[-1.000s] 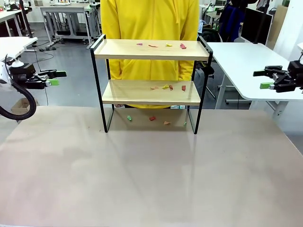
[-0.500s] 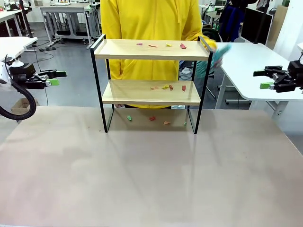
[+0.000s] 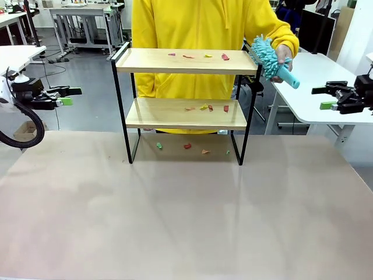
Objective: Clean the shelf.
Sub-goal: Pick up the Duster handed by the human.
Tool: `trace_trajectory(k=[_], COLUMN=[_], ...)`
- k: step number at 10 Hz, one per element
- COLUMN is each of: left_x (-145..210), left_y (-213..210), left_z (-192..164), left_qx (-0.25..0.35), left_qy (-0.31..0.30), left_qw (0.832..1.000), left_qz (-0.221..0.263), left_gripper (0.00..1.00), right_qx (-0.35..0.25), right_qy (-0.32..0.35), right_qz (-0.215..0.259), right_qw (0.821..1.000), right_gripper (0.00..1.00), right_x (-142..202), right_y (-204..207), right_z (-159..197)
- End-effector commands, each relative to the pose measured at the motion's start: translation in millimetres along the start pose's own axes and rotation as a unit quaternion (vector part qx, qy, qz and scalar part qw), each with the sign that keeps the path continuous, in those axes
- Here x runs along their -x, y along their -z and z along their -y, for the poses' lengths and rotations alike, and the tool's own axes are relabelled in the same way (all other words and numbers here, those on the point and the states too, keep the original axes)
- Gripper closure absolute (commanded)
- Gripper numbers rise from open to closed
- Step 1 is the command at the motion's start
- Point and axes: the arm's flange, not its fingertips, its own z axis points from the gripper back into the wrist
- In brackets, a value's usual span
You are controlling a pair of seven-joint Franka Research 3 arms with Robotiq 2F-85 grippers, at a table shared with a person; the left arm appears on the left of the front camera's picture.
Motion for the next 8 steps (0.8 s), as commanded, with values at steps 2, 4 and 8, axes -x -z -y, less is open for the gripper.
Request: trace_trajectory(k=[2, 4, 8], left_x=[-1.4, -1.4, -1.4], left_y=[-0.9, -0.9, -0.9], left_z=[-1.0, -1.0, -1.0], left_qx=[-0.001, -0.001, -0.001], left_qy=[0.007, 0.007, 0.007], left_qw=[1.0, 1.0, 1.0], left_qz=[-0.001, -0.001, -0.001], left_gripper=[0.0, 0.0, 0.0], right_qx=[0.002, 0.002, 0.002], right_qy=[-0.005, -0.005, -0.005], right_qz=[-0.001, -0.001, -0.001], right_qw=[1.0, 1.0, 1.0], right_gripper=[0.0, 0.0, 0.0], right_x=[-1.4, -1.4, -1.4], right_y=[-0.2, -0.2, -0.2], right_z=[1.0, 1.0, 1.0])
